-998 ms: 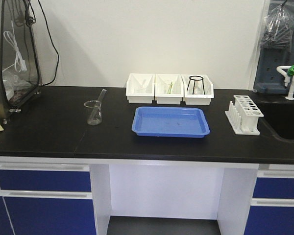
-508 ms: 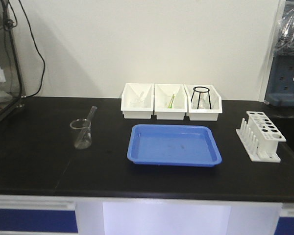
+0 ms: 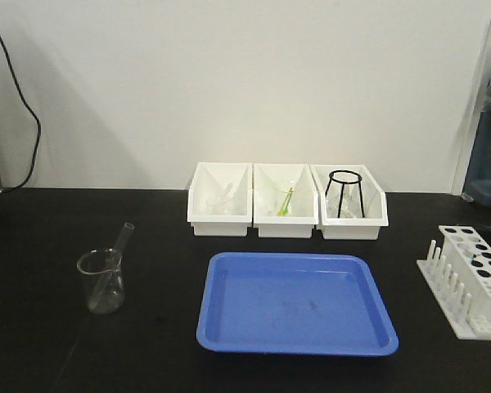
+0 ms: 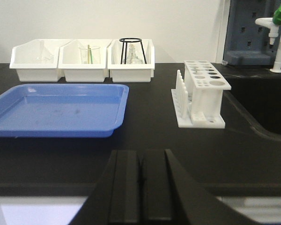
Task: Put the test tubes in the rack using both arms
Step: 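Drive the base forward up to the lab bench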
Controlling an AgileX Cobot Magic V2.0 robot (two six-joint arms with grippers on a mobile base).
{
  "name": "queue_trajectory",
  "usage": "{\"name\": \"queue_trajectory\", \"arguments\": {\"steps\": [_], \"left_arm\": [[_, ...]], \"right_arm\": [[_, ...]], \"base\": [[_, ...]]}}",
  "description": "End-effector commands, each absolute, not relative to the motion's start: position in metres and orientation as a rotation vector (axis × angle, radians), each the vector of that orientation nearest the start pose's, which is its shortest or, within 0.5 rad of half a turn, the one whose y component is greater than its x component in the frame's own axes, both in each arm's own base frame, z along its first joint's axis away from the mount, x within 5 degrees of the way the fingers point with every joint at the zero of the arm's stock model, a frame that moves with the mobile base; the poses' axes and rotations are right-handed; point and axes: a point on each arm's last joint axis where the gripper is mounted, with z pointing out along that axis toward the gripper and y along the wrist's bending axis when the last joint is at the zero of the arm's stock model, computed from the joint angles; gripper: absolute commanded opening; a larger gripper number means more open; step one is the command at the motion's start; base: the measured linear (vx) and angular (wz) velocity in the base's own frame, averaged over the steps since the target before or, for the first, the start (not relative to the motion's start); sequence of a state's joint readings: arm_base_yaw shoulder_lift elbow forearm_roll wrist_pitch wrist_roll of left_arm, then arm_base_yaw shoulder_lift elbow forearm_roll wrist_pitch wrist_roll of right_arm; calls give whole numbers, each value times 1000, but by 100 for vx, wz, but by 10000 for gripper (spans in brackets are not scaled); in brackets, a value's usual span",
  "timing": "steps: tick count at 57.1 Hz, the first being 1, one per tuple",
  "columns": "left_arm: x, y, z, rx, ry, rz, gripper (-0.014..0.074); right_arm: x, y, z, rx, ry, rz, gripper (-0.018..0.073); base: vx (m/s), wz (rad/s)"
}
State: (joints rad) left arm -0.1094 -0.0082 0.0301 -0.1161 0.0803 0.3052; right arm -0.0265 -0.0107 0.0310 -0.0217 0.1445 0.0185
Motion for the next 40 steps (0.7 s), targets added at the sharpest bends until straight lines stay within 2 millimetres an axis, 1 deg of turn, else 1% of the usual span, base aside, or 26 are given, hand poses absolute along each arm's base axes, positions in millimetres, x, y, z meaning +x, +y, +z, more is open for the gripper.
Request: {"name": "queue_trajectory", "arguments": {"steps": [1, 24, 40], "left_arm": [[56, -6, 196, 216, 1497, 56, -15], [56, -6, 196, 216, 1497, 56, -15], [56, -6, 196, 216, 1497, 56, -15]], "right_arm": [[57, -2, 194, 19, 1569, -37, -8], [57, -2, 194, 19, 1569, -37, -8], [57, -2, 194, 19, 1569, -37, -8]], "base": [[41, -3], [37, 0], [23, -4]]}}
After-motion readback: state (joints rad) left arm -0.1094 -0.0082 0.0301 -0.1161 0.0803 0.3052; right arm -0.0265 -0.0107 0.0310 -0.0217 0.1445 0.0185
